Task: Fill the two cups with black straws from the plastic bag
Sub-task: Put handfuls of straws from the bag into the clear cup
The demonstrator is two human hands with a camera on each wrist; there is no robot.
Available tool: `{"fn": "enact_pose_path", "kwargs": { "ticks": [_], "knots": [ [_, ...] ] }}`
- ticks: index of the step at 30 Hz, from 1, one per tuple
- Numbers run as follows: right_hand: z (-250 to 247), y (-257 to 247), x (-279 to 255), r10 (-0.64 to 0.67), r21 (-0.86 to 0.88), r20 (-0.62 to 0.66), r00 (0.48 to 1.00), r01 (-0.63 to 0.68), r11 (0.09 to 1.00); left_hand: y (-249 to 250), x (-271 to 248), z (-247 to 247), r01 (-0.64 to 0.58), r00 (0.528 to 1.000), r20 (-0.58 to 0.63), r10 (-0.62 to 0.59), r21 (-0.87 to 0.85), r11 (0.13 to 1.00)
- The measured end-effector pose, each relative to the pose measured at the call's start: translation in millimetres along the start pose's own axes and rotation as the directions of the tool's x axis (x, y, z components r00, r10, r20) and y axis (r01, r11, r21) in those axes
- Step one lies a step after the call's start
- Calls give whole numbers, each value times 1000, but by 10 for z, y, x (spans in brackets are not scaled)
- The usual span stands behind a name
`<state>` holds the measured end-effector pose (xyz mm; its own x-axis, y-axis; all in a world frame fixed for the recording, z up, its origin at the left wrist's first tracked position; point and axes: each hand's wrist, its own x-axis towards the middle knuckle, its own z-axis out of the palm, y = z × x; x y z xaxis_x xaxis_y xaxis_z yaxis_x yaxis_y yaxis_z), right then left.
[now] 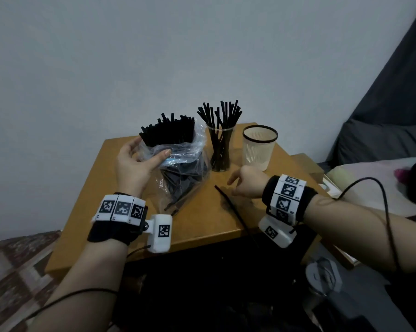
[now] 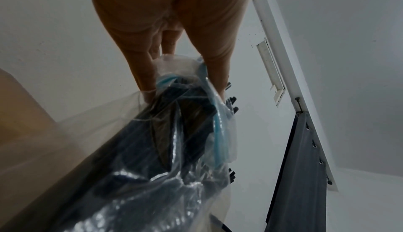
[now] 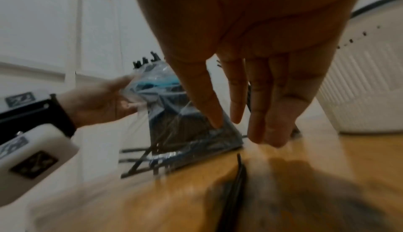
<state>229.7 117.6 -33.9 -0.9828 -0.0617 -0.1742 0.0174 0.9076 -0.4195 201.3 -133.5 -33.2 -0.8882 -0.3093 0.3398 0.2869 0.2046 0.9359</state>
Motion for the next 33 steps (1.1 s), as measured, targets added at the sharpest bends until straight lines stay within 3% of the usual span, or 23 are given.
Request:
{"fn": "enact_pose_path", "kwargs": {
  "ticks": [5,9,15,23,26,28,33],
  "knots": [
    [185,-19,-74,35,-95,145,989,-21,995,8,-26,-14,-5,1000,6,5,27,1000],
    [310,-35,-78,40,-168,120,992,-20,986,19,-40,-17,-5,1000,8,5,24,1000],
    [257,-52,-62,60,-15,43,997,-59,998,14,-38,-8,-1,1000,3,1,22,1000],
    [343,-149,-24,84,-123,68,994,-75,990,15,-52,-2,-3,1000,10,3,17,1000],
    [284,-123,-10,58,82,-27,998,-56,995,6,-45,-29,-11,1000,-3,11,32,999],
    [204,-117,-25,-16,177,-176,984,48,983,-2,-36,-38,-9,1000,-11,9,42,999],
    [-151,-228,-25,-144,338,-516,845,355,872,19,-39,-11,-11,1000,-6,11,34,999]
  ]
}}
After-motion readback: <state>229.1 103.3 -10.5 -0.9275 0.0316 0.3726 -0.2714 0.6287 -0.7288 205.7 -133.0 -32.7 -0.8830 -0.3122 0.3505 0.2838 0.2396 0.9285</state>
